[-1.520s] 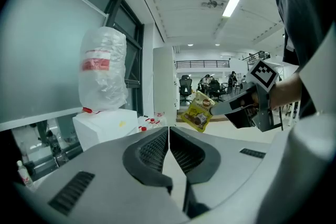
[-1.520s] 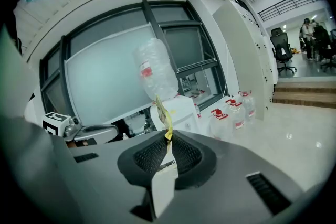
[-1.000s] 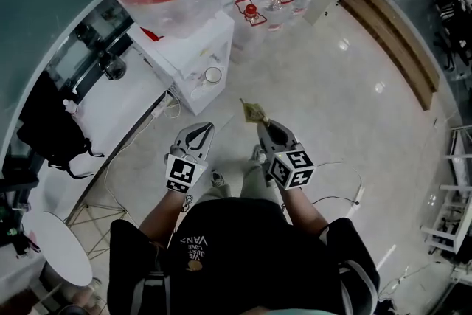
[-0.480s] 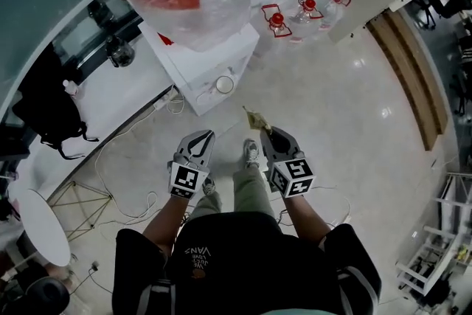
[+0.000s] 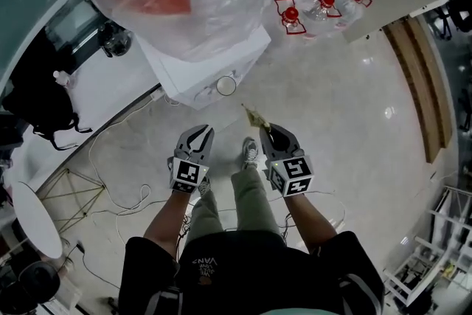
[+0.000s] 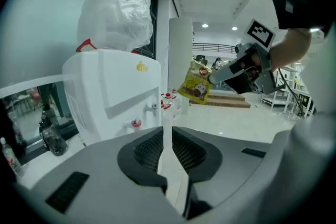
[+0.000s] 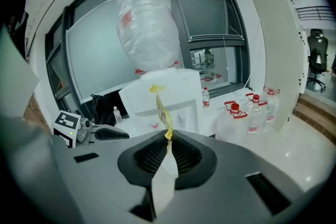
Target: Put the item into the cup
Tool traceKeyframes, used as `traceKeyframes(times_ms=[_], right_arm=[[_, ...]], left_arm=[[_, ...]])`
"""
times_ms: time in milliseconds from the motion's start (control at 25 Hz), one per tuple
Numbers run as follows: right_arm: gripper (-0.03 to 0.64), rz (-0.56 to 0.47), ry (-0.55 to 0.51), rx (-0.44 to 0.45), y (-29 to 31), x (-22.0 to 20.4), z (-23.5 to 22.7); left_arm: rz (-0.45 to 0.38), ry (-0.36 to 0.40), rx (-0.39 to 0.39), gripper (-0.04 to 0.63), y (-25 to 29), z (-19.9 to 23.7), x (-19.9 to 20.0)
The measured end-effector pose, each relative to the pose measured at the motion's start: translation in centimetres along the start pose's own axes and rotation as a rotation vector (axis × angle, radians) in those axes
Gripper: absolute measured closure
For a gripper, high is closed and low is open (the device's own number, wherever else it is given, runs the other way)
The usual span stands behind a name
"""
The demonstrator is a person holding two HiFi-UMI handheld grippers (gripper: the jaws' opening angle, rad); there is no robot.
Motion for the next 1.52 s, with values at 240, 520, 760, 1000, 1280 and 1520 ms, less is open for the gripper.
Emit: traceKeyframes(times_ms=[240,520,760,1000,1280,1520], right_arm=[[0.561,0.018,-0.012,0.021,4.4,-1.8,-1.4],[0.56,0.012,-0.065,0.049,9.5,-3.2,-3.2],[0.56,0.018,-0.121,0.071,12.9,-4.5,-4.4],[0.56,0.031,-0.165,0.097,15.4,-5.5,-4.3],[0.56,0.028,-0.223,0.146,18.2,-6.2,-3.5],[0.56,0.036,-0.266,0.166,20.3,-6.8,-3.3]], left_arm=[[0.029,-0.066,0.024,0.471,4.1,1.4,-3.4],[0.071,-0.124,0.054,0.422,8.9,2.3,-8.1],[0.083,-0.144,0.083,0.387,12.2,3.5,-9.8],[0.091,-0.155,0.093,0.363,14.7,4.7,-10.6],[0.093,-0.19,0.123,0.353,17.3,5.7,-11.6],[0.094,-0.203,0.135,0.335,18.9,6.7,-12.6]])
Point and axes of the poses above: the fingertips, and each gripper's own axes: y forward along the fingers, z to its left, x out of its top, the point moved 1 cm from there along -y, backward along the fingers, and after that the axes turned 11 degrees about -x, right-handed, at the moved point
